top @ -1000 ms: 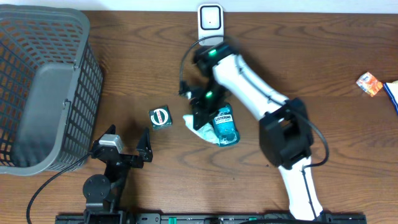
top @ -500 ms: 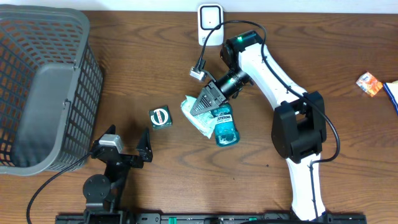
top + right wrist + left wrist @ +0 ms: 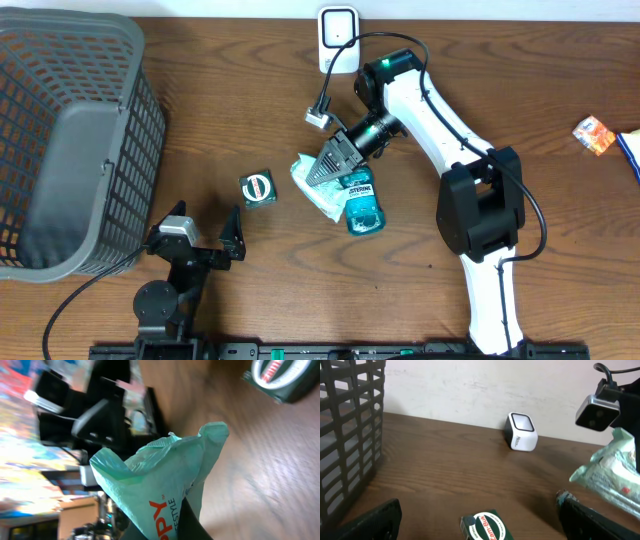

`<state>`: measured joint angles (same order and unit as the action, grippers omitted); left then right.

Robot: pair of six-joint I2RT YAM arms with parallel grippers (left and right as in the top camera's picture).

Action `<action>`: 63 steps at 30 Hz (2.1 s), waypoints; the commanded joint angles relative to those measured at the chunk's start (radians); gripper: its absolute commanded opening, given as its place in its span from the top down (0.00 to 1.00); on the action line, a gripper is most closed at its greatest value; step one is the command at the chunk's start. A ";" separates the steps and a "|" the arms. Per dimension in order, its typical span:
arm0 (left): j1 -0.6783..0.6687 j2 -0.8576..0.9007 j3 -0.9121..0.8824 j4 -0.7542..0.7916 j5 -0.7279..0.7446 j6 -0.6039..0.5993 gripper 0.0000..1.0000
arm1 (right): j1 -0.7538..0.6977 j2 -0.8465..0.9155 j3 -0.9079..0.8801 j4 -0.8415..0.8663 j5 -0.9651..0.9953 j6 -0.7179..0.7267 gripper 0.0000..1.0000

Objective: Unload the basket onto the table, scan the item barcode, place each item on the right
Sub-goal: 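Lift the wipes pack and hold it against the scanner window, then carry the wipes pack to the right side and release it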

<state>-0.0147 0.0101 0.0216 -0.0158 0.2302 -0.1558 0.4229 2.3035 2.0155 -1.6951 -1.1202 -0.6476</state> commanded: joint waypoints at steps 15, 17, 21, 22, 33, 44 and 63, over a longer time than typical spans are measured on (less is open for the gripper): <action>0.004 -0.006 -0.018 -0.032 0.012 0.010 0.02 | -0.004 0.014 0.019 0.776 0.980 0.544 0.99; 0.004 -0.006 -0.018 -0.032 0.012 0.010 0.02 | -0.005 0.018 0.019 0.886 1.061 0.570 0.99; 0.004 -0.006 -0.018 -0.033 0.012 0.010 0.03 | -0.005 0.031 0.019 1.113 1.156 0.572 0.99; 0.004 -0.006 -0.018 -0.033 0.012 0.010 0.02 | -0.005 0.036 0.019 1.172 1.167 0.571 0.99; 0.004 -0.006 -0.018 -0.032 0.012 0.010 0.02 | -0.004 0.160 0.019 1.707 1.253 0.511 0.99; 0.004 -0.006 -0.018 -0.032 0.012 0.010 0.02 | -0.006 0.167 0.080 1.695 1.429 0.513 0.99; 0.004 -0.006 -0.018 -0.032 0.012 0.010 0.02 | -0.477 0.066 0.058 1.100 1.799 0.549 0.99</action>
<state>-0.0147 0.0105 0.0216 -0.0162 0.2302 -0.1562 0.0467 2.4176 2.0869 -0.5785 0.6811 -0.1123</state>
